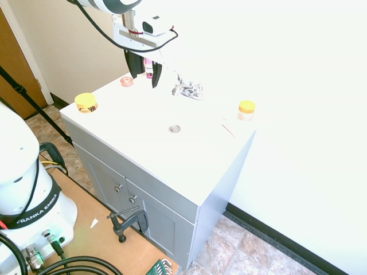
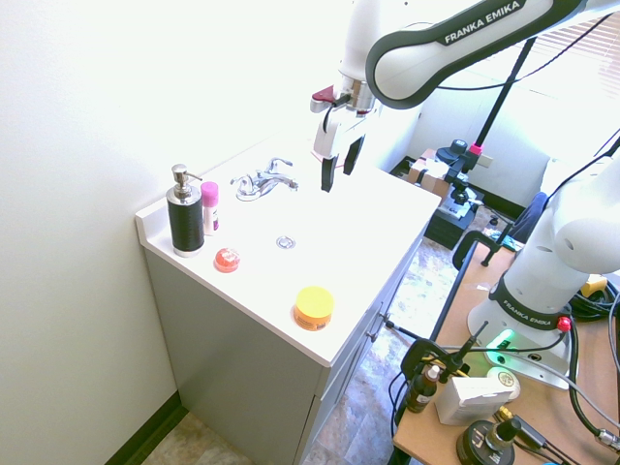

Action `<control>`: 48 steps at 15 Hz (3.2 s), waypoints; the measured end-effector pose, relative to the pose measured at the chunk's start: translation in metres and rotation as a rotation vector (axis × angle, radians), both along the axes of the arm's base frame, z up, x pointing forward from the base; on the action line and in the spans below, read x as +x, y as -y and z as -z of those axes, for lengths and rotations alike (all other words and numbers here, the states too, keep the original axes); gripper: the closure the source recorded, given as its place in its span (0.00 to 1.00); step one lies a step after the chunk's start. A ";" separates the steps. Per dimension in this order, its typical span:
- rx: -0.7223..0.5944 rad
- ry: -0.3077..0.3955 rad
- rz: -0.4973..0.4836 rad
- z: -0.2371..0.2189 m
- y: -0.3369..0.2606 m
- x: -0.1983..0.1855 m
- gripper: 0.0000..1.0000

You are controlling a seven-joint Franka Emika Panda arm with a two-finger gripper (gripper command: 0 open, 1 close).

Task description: Turn off the cold water

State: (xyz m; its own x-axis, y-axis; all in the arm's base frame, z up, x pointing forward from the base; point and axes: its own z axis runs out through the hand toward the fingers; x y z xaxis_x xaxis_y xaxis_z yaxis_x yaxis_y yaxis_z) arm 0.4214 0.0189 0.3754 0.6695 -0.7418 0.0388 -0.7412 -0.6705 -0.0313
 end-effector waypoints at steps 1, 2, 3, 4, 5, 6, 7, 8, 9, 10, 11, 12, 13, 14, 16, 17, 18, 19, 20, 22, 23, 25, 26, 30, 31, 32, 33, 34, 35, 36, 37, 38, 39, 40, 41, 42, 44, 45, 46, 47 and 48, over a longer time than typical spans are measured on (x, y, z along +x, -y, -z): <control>0.001 -0.001 0.001 0.000 0.000 0.000 0.00; 0.004 0.012 0.007 0.000 0.001 0.002 0.00; 0.006 0.043 0.019 0.000 0.005 0.006 0.00; 0.008 0.073 0.035 0.000 0.010 0.013 0.00; 0.011 0.105 0.057 0.002 0.018 0.023 0.00; 0.011 0.136 0.080 0.006 0.026 0.036 0.00; 0.006 0.162 0.101 0.011 0.035 0.051 0.00; -0.005 0.182 0.115 0.018 0.044 0.067 0.00; -0.021 0.197 0.126 0.023 0.052 0.082 0.00; -0.038 0.204 0.136 0.029 0.062 0.096 0.00; -0.051 0.204 0.145 0.033 0.071 0.109 0.00; -0.061 0.205 0.150 0.036 0.079 0.120 0.00; -0.072 0.206 0.151 0.039 0.084 0.129 0.00; -0.079 0.205 0.151 0.042 0.087 0.135 0.00; -0.091 0.188 0.147 0.052 0.086 0.140 0.00; -0.100 0.180 0.148 0.056 0.087 0.140 0.00; -0.110 0.175 0.151 0.059 0.090 0.139 0.00; -0.118 0.170 0.157 0.062 0.095 0.139 0.00; -0.122 0.164 0.163 0.064 0.099 0.138 0.00; -0.127 0.158 0.168 0.068 0.103 0.137 0.00; -0.131 0.156 0.168 0.068 0.103 0.137 0.00; -0.143 0.158 0.170 0.069 0.105 0.137 0.00; -0.153 0.161 0.174 0.068 0.106 0.137 0.00; -0.189 0.175 0.180 0.068 0.113 0.148 0.00; -0.197 0.179 0.181 0.068 0.115 0.151 0.00; -0.203 0.183 0.182 0.067 0.117 0.155 0.00; -0.207 0.186 0.184 0.068 0.119 0.158 0.00; -0.209 0.190 0.186 0.067 0.121 0.162 0.00; -0.212 0.193 0.187 0.067 0.122 0.165 0.00; -0.215 0.196 0.187 0.067 0.123 0.168 0.00; -0.220 0.199 0.185 0.066 0.123 0.170 0.00; -0.226 0.201 0.183 0.066 0.123 0.170 0.00; -0.230 0.202 0.182 0.066 0.123 0.170 0.00; -0.232 0.202 0.183 0.066 0.123 0.170 0.00; -0.232 0.202 0.183 0.065 0.123 0.170 0.00; -0.231 0.202 0.182 0.065 0.122 0.170 0.00; -0.219 0.205 0.177 0.058 0.116 0.161 0.00; -0.206 0.202 0.169 0.054 0.109 0.150 0.00; -0.185 0.196 0.160 0.048 0.101 0.137 0.00; -0.160 0.190 0.147 0.041 0.092 0.122 0.00; -0.144 0.189 0.133 0.033 0.083 0.109 0.00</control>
